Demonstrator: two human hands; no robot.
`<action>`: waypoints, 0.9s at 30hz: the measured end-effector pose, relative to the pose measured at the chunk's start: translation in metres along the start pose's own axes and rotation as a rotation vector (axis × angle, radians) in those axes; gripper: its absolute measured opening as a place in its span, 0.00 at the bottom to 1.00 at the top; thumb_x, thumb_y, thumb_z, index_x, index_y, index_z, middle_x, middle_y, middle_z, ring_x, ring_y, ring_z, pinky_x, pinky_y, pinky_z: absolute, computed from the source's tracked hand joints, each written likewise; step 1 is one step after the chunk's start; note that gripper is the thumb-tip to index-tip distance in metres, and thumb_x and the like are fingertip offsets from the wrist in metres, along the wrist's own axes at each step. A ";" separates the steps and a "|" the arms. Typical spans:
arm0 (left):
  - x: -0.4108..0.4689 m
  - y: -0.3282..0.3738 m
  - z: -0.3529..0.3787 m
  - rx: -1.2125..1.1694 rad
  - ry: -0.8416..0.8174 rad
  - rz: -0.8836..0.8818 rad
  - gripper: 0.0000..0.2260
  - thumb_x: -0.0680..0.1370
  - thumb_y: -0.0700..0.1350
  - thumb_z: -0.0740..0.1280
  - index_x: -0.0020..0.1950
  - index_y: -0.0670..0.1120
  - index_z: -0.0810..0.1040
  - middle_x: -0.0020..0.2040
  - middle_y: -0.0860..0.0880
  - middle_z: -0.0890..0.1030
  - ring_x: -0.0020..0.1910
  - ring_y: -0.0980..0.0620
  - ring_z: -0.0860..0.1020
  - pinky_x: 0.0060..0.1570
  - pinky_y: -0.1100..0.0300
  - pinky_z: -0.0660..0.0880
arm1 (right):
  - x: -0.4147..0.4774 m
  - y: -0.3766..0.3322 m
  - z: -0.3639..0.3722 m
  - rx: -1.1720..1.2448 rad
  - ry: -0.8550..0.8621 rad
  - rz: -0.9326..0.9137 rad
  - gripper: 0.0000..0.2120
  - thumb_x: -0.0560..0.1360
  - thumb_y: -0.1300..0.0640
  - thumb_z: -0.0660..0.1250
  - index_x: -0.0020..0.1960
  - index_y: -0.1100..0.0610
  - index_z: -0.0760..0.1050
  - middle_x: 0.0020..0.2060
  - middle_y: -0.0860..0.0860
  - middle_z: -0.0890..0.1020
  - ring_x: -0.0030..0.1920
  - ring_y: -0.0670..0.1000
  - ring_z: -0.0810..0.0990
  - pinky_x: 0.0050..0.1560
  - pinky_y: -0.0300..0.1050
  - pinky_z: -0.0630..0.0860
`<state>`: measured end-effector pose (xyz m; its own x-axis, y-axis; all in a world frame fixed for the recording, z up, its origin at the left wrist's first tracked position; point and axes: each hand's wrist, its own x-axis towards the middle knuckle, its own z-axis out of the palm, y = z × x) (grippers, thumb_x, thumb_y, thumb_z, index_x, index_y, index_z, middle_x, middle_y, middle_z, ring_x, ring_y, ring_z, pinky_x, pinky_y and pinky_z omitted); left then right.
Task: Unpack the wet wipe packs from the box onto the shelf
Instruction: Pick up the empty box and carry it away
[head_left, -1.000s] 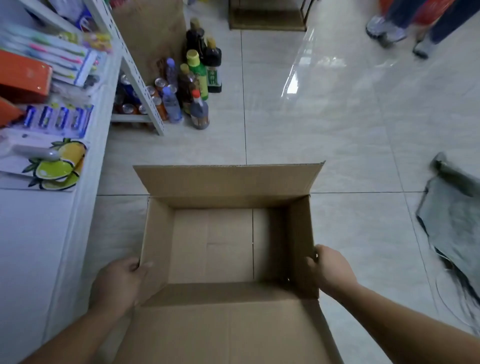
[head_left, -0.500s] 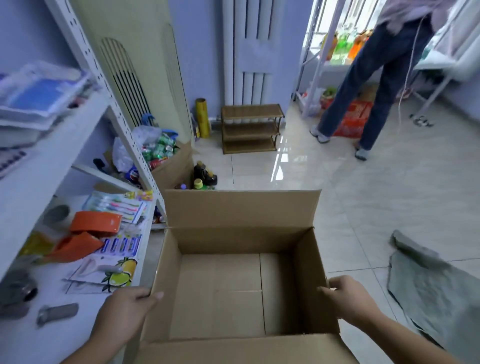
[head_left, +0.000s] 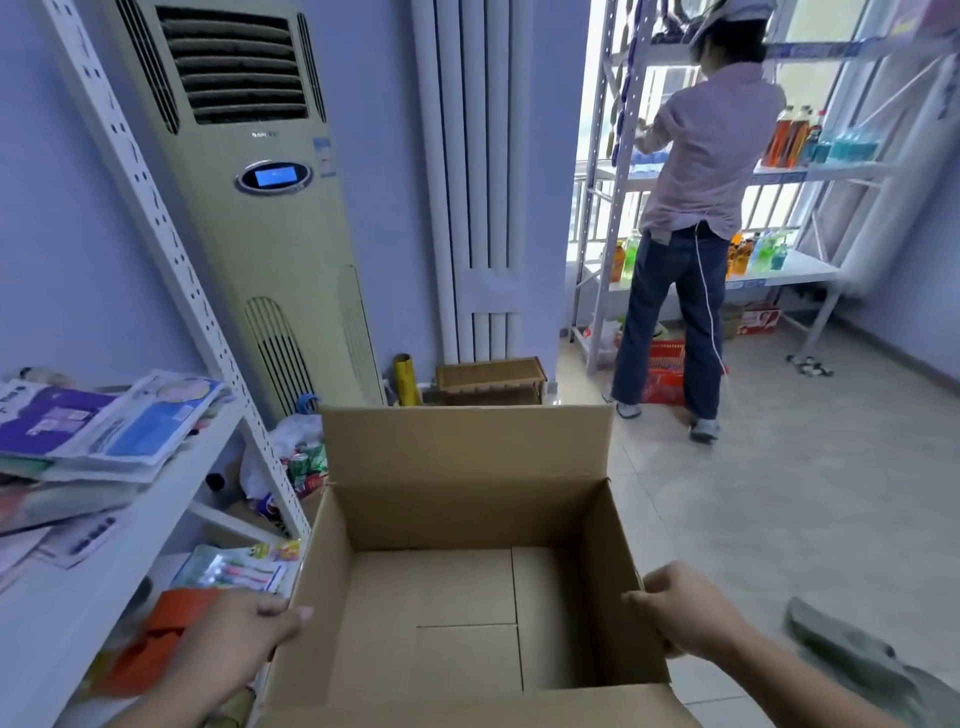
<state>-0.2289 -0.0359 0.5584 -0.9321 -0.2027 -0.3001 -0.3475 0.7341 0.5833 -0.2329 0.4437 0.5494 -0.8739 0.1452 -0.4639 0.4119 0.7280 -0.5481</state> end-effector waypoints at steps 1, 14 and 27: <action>0.005 0.006 -0.001 -0.002 0.024 0.003 0.21 0.73 0.60 0.74 0.29 0.48 0.72 0.28 0.48 0.73 0.30 0.49 0.77 0.36 0.59 0.62 | 0.006 -0.003 -0.007 0.006 0.001 -0.007 0.16 0.76 0.50 0.69 0.33 0.57 0.76 0.26 0.54 0.81 0.34 0.61 0.86 0.34 0.50 0.82; 0.159 0.069 -0.016 -0.177 0.075 0.045 0.21 0.74 0.53 0.76 0.27 0.43 0.75 0.22 0.52 0.73 0.26 0.53 0.72 0.32 0.58 0.62 | 0.155 -0.091 -0.072 0.035 0.068 -0.001 0.16 0.79 0.52 0.69 0.42 0.64 0.81 0.38 0.61 0.86 0.36 0.56 0.87 0.39 0.55 0.86; 0.353 0.163 -0.020 -0.183 0.026 0.084 0.23 0.72 0.53 0.77 0.25 0.44 0.72 0.20 0.53 0.73 0.24 0.56 0.71 0.35 0.57 0.65 | 0.319 -0.151 -0.148 0.064 0.096 0.032 0.13 0.79 0.53 0.69 0.47 0.64 0.83 0.44 0.65 0.86 0.44 0.62 0.87 0.40 0.57 0.85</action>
<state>-0.6162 -0.0011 0.5630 -0.9600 -0.1645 -0.2266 -0.2793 0.6199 0.7333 -0.6119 0.4793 0.5867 -0.8796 0.2330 -0.4148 0.4527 0.6781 -0.5790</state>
